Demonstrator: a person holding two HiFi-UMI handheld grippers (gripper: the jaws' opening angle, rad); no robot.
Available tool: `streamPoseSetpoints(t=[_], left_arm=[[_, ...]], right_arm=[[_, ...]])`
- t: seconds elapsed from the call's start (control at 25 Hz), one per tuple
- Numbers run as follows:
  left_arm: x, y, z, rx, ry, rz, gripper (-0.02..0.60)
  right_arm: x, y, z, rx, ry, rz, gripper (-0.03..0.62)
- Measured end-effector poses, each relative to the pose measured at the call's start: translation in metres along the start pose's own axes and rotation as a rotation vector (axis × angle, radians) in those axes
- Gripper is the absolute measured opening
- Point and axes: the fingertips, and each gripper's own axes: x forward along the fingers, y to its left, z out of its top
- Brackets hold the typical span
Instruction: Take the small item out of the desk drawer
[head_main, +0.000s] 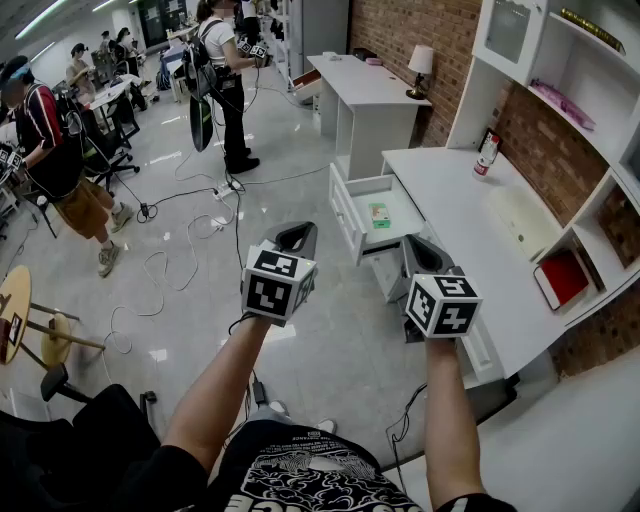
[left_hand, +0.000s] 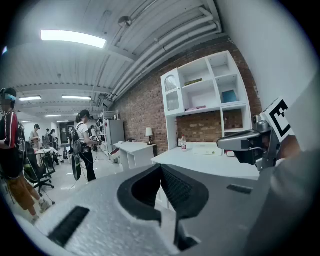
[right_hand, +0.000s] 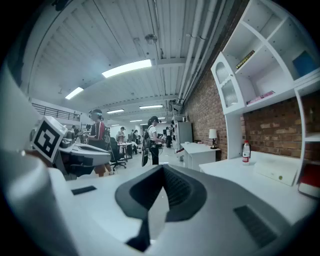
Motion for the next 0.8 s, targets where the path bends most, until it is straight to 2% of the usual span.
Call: streamPoseSetpoints(t=[0.2, 0.4, 0.6, 0.72, 0.8], left_arm=[[0.002, -0.004, -0.001, -0.01, 0.012, -0.011, 0.005], [0.01, -0.01, 0.001, -0.006, 0.01, -0.031, 0.005], [0.021, -0.012, 0.003, -0.008, 0.01, -0.041, 0.005], [0.03, -0.012, 0.005, -0.001, 0.011, -0.05, 0.005], [0.036, -0.011, 0.008, 0.001, 0.01, -0.054, 0.005]], right_arm=[[0.001, 0.001, 0.001, 0.029, -0.013, 0.008, 0.003], [-0.001, -0.004, 0.0, 0.138, -0.023, 0.043, 0.003], [0.0, -0.013, -0.004, 0.069, 0.003, 0.023, 0.005], [0.005, -0.019, -0.004, 0.069, 0.006, 0.011, 0.008], [0.01, -0.022, -0.001, 0.075, 0.005, 0.013, 0.043]])
